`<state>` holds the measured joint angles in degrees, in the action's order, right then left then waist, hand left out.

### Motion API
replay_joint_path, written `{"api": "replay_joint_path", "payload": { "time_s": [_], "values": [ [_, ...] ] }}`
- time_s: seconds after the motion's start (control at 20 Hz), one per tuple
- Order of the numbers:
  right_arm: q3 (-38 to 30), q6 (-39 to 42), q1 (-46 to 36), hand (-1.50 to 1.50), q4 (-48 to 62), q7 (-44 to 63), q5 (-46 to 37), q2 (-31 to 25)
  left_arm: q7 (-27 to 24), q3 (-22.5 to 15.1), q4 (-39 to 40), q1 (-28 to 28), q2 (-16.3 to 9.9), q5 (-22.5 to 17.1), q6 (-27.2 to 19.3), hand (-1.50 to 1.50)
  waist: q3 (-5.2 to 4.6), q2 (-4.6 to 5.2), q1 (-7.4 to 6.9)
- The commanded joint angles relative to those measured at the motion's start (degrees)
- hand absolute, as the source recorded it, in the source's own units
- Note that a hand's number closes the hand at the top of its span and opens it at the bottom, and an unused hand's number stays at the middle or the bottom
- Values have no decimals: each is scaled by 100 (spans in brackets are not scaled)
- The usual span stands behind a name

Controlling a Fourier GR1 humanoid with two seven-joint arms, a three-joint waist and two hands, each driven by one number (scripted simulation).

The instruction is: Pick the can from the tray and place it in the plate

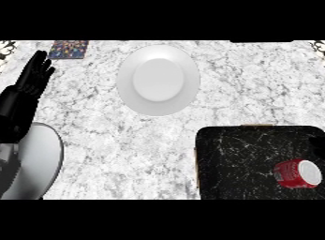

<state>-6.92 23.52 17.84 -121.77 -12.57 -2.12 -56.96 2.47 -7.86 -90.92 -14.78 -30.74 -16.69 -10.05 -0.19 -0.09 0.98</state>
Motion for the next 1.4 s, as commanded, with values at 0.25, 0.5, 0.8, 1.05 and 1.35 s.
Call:
{"api": "replay_joint_path", "payload": {
  "time_s": [0.25, 0.5, 0.8, 1.05, 1.35],
  "values": [
    [473, 829, -34, -150, -199, 1047, -983, -325, -138, 91, 357, -172, 238, 122, 266, 0, 17, 17, -70],
    [516, 1001, -533, -150, 363, 1021, -1531, 77, -79, 410, 74, 64, 175, 77, 546, 0, 20, 12, -107],
    [1033, 800, -407, -150, 512, 1199, -2703, 425, 117, 303, -330, 260, 431, 409, 304, 0, 22, -2, -98],
    [1394, 779, -904, -150, 1112, 1295, -3300, 1018, 287, 521, -185, 67, 491, 479, 544, 0, 21, 5, -97],
    [1471, 801, -1231, -150, 1983, 706, -3787, 1269, 297, 644, -301, 146, 670, 587, 735, 0, 21, 6, -109]
  ]
}}
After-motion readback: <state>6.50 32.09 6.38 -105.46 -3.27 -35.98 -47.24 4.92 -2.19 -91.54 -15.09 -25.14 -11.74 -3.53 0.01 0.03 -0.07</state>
